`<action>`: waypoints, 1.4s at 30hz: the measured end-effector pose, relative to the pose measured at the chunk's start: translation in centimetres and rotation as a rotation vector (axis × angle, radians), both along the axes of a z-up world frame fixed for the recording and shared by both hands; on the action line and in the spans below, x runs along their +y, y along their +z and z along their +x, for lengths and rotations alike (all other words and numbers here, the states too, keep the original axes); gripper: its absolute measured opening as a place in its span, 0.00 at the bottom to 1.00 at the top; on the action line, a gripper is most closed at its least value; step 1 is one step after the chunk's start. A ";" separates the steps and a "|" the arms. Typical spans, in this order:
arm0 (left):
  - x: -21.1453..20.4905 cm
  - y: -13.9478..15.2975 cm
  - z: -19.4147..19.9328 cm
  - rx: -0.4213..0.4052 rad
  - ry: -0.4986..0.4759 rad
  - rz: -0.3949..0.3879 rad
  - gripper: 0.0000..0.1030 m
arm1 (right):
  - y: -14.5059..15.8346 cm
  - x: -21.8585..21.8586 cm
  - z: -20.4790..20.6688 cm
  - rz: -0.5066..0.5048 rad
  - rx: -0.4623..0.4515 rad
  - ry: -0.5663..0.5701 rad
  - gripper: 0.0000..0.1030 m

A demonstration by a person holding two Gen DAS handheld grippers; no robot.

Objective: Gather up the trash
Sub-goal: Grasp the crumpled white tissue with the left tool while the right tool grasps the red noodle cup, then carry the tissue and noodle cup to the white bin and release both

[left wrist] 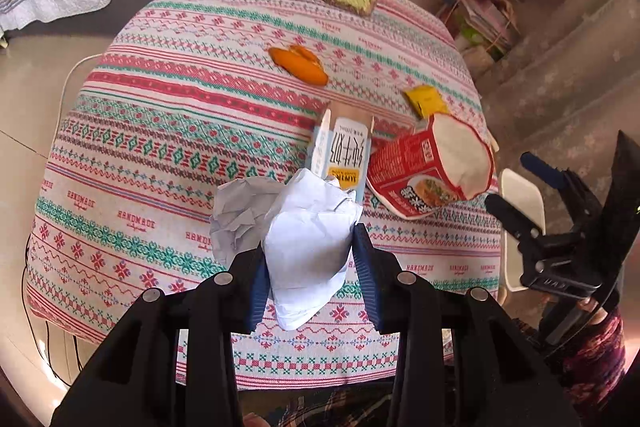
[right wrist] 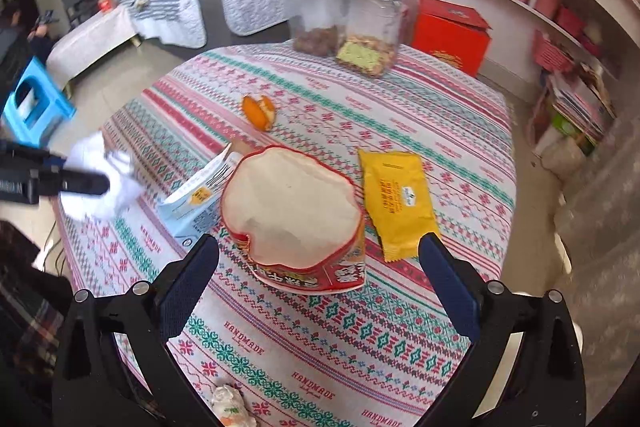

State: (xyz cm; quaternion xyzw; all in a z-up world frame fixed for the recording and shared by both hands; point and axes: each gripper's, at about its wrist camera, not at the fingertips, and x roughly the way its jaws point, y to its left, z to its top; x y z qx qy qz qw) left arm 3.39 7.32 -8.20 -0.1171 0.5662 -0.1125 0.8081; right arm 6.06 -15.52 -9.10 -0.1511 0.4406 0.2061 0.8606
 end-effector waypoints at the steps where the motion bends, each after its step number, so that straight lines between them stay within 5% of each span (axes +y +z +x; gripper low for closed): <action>1: 0.8 0.3 0.2 -0.010 0.016 -0.009 0.37 | -0.4 0.3 0.3 -0.028 0.003 0.039 0.93; 15: 3.6 -0.4 1.9 0.003 0.083 -0.025 0.37 | -4.4 2.8 3.0 -0.039 0.081 0.198 0.93; 18: 3.9 -0.4 1.9 0.000 0.093 -0.022 0.37 | -4.3 3.3 3.6 -0.004 0.103 0.188 0.82; 28: 5.5 -0.3 1.9 -0.015 0.146 -0.020 0.37 | -1.8 2.4 5.6 0.187 0.124 0.051 0.81; 42: 6.1 1.8 3.2 -0.128 0.243 -0.031 0.38 | 4.5 1.6 5.9 0.333 -0.038 -0.221 0.81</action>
